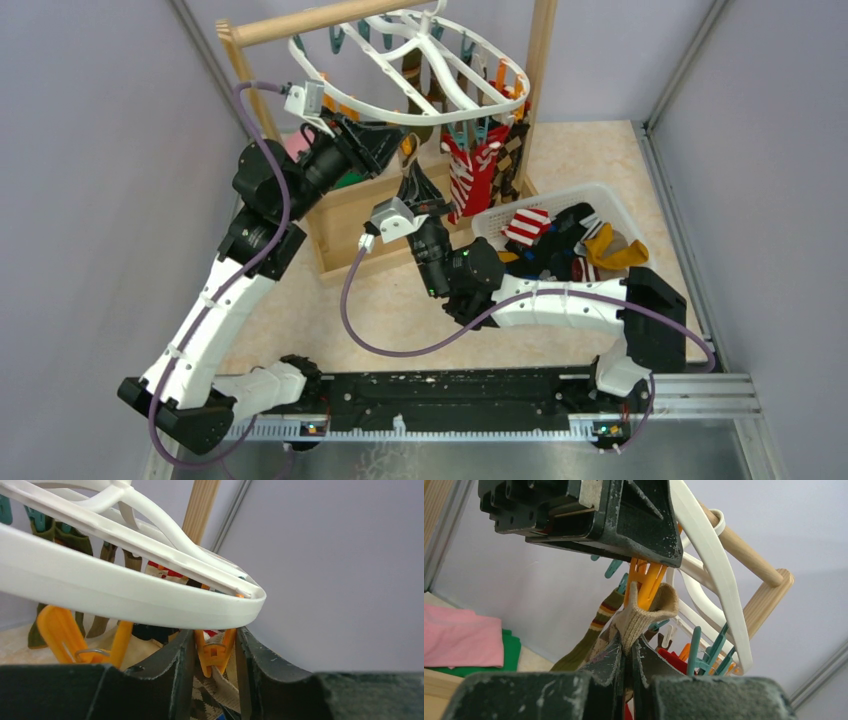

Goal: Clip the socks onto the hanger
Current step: Clamp the sock onto the hanger.

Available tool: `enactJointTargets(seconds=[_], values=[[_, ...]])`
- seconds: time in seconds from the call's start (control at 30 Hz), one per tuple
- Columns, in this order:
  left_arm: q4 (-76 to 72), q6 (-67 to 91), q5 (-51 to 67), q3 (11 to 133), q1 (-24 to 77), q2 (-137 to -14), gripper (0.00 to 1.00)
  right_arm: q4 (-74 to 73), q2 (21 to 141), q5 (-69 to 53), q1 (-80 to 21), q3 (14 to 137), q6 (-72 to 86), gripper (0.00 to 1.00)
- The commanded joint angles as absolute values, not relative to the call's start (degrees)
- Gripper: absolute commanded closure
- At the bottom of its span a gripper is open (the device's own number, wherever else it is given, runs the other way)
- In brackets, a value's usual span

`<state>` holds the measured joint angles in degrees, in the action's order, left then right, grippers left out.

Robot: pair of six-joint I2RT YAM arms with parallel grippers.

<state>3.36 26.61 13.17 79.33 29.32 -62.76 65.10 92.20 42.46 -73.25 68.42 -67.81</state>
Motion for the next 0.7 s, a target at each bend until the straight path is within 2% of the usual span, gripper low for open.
enactJointTargets(seconds=[0.0,0.1,0.3,0.47,0.67], values=[[0.97,26.78,13.84,78.9,29.53,-61.35,0.57,67.61,91.89,42.93,-72.51,70.88,-67.01,1.0],[0.78,27.18,13.92,78.87,29.53,-60.98,0.46,67.82,91.85,42.97,-72.46,70.67,-66.86,1.0],[0.49,27.34,14.05,78.52,29.53,-59.69,0.33,68.06,91.4,43.14,-72.47,69.77,-66.55,1.0],[0.44,27.08,13.81,76.73,29.48,-57.42,0.3,68.47,90.43,43.13,-72.51,68.82,-65.71,0.99],[0.41,25.91,14.6,72.89,29.5,-52.79,0.27,69.58,89.04,42.53,-72.51,66.11,-64.3,0.66]])
